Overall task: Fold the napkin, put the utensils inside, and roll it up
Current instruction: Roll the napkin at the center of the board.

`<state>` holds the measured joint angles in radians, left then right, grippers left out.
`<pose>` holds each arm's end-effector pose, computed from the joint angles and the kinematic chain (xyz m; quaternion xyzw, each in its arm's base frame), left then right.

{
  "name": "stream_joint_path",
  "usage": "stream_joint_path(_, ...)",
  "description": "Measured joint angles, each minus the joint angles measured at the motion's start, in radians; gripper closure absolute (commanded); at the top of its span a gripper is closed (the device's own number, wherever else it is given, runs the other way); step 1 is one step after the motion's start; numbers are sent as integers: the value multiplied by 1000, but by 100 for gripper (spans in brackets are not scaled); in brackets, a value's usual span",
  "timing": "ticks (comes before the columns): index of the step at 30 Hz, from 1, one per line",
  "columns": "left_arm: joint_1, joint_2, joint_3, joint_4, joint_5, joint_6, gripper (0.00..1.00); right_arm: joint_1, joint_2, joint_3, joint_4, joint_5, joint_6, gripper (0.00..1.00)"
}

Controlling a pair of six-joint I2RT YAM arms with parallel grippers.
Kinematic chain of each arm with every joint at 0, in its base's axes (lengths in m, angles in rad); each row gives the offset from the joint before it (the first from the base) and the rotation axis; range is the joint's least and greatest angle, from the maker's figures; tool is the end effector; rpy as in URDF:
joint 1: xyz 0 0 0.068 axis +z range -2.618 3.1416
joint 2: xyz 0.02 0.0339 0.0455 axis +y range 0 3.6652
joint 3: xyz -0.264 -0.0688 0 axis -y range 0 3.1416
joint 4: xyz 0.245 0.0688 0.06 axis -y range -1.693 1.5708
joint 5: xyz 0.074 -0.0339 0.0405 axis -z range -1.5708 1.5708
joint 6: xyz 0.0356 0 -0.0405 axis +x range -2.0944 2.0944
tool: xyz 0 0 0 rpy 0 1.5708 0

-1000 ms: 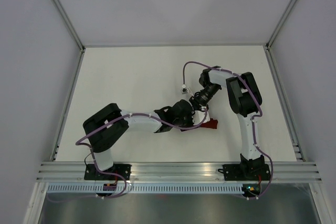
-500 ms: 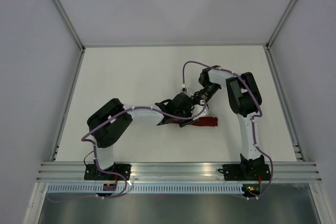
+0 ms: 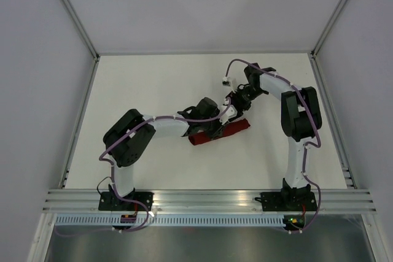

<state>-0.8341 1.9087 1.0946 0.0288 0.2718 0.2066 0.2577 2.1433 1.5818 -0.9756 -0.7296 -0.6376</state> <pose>0.2589 -0.2997 0.1491 0.5001 0.7684 -0.2361 0.3221 0.3863 0.1264 0.1553 -0.4097 0.8394 0.3473 0.0828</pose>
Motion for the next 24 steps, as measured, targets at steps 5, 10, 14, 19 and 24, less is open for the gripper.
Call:
stream_joint_path(5, 16, 26, 44, -26, -33, -120, 83, -72, -76, -7, 140, 77, 99, 32)
stream_joint_path(10, 22, 59, 106, -64, -77, -245, 82, -109, -146, -25, 202, 111, 162, 32)
stream_joint_path(14, 27, 91, 162, -97, -111, -346, 80, -125, -185, -61, 232, 128, 189, 32)
stream_joint_path(19, 31, 137, 239, -135, -145, -453, 78, -137, -217, -108, 245, 154, 210, 32)
stream_joint_path(24, 32, 201, 338, -166, -172, -549, 77, -137, -219, -135, 257, 182, 236, 32)
